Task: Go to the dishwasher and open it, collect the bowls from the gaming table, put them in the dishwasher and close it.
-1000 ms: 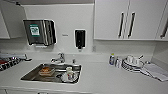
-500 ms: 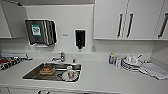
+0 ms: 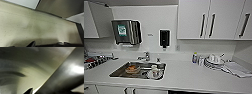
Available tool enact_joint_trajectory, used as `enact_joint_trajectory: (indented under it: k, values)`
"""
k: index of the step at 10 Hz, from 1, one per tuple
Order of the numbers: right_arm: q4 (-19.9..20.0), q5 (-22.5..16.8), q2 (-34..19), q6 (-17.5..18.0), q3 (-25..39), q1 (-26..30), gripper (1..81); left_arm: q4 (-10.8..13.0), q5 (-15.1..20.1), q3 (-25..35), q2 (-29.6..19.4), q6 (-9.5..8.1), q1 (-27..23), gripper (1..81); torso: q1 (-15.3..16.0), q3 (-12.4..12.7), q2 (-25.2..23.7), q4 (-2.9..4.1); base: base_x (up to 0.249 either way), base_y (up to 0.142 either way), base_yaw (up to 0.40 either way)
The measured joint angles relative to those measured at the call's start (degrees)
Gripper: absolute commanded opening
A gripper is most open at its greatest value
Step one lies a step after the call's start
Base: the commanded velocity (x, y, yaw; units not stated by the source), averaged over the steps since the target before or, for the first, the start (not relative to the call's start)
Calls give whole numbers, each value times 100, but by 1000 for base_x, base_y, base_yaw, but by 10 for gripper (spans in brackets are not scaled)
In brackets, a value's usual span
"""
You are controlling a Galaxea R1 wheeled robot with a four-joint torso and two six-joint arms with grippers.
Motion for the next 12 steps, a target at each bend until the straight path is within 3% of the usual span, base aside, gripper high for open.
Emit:
enact_joint_trajectory:
  k: [3,4,5,12]
  values:
    - [290,-789,-6,105,-65,-571,811,0,-11,0,0,-2,-15,811,2,-4,0,-5,-65,0,0]
    - [10,-317,138,-187,-161,-985,811,0,9,0,0,-2,5,811,2,-6,0,-6,-66,0,0]
    - [37,-52,300,106,-301,-1296,811,0,13,0,0,-2,5,811,4,-11,0,-6,-66,0,0]
    - [6,-282,564,84,-905,-900,811,0,11,0,1,0,-9,811,24,-26,2,-6,-76,0,0]
